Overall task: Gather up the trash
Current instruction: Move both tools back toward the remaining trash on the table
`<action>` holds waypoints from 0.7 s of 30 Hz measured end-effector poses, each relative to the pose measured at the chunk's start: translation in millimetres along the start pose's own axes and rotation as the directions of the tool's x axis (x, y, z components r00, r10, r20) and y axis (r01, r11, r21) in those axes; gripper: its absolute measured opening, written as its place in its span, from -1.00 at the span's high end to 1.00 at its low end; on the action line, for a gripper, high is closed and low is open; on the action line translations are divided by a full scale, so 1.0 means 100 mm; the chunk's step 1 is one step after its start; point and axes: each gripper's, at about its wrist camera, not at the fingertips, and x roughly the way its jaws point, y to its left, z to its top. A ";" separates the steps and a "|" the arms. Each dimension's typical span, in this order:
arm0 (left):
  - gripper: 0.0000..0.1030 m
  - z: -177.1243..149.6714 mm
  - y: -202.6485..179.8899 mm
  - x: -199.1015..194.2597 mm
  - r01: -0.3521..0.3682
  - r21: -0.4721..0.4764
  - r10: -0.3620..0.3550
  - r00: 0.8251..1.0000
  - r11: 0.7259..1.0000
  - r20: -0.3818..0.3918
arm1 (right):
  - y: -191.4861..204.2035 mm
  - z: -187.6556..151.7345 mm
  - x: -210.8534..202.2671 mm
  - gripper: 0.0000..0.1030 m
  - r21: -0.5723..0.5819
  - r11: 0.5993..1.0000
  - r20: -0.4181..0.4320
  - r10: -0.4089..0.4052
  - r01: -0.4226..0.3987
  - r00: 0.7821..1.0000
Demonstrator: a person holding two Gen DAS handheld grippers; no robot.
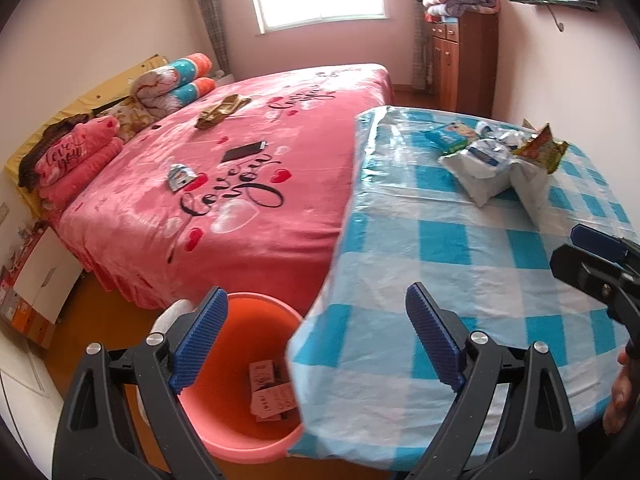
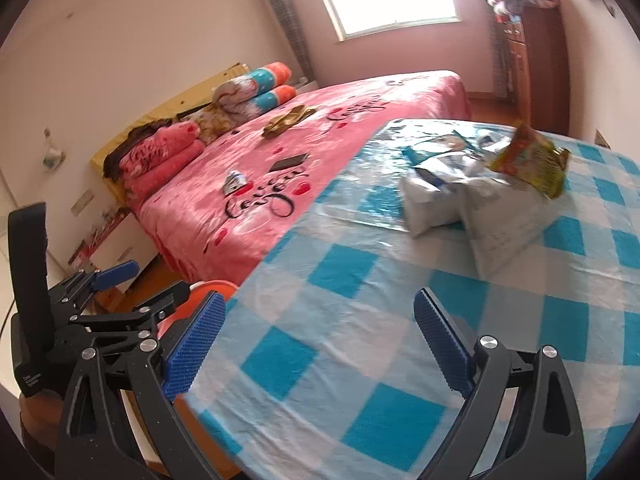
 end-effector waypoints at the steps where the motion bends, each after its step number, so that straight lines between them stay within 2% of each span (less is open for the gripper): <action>1: -0.76 0.01 -0.04 0.01 0.008 0.008 -0.008 1.000 1.000 -0.001 | -0.06 -0.01 -0.01 -0.83 0.011 1.000 0.006 -0.006 0.006 1.000; 8: -0.76 0.25 -0.45 0.04 0.120 0.081 -0.122 0.992 0.989 0.021 | -0.64 -0.01 -0.10 -0.83 0.113 0.993 0.050 -0.051 0.045 0.997; 14: -0.76 0.67 -0.86 0.26 0.251 0.147 -0.256 0.967 0.957 0.016 | -1.10 -0.03 -0.15 -0.83 0.201 0.978 0.076 -0.074 0.058 0.994; 17: -0.76 0.92 -0.99 0.44 0.289 0.147 -0.291 0.957 0.946 -0.007 | -1.29 -0.04 -0.14 -0.83 0.247 0.968 0.076 -0.057 0.037 0.995; 21: -0.76 1.35 -1.21 0.81 0.361 0.170 -0.360 0.932 0.917 -0.038 | -1.48 -0.05 -0.17 -0.83 0.271 0.963 0.089 -0.031 0.006 0.996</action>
